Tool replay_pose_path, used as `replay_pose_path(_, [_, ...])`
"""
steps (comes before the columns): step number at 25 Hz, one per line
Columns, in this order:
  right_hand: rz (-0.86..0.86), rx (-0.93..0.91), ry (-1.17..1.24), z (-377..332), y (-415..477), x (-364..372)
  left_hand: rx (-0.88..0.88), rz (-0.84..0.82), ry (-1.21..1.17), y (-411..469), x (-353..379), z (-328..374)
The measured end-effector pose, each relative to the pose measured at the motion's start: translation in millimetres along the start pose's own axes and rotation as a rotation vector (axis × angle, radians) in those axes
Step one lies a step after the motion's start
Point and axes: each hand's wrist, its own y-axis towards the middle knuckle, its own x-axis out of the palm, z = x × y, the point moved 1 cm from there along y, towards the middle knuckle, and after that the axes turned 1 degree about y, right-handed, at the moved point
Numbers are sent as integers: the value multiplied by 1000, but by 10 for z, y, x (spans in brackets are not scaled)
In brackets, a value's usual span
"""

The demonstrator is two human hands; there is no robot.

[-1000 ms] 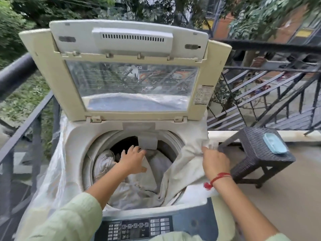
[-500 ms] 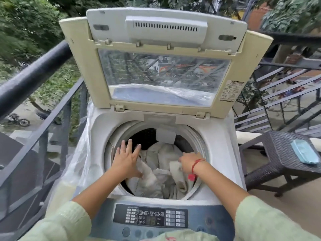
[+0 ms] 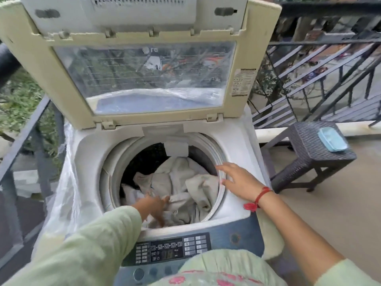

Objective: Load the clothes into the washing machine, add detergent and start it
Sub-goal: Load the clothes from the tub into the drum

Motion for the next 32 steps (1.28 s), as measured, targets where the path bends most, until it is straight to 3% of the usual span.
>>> replay_pose_path(2, [174,4,113,140,-195,-88,26,123,-143,-186,-263,43])
replay_pose_path(5, [460,-21,266,363,-484,-264,15,635,-542,-600,-759,149])
replay_pose_path(8, [663,83,382,762,-859,-434,260,1190,-844,-1128,-1268,708])
replay_pose_path(10, [734,203,356,1085,-1197,-459,518,1341,-806,-1373,-1516,1334])
replay_pose_path(11, [760,263,295,1281,-1398,-444,644,1321,-698,-1411,-1600,1727])
replay_pose_path(13, [743,358,181,1659,-1778,-353,744,1116,-400,-1339,-1659,2487])
replay_pose_path(16, [676,486,180,2226,-2235,-152,634,843,75,-909,-1709,3408])
replay_pose_path(18, [630,559,243,2614,-2401,41,578,701,234,-518,-1733,3832])
replay_pose_path(20, [544,614,291,3027,-2459,287,500,556,260,-74,-1710,4113])
replay_pose_path(26, [254,709,430,4180,-2247,1401,259,253,51,1243,-975,4412])
replay_pose_path(32, [-3,669,470,4803,-1386,2712,9,289,-137,2315,-89,4396])
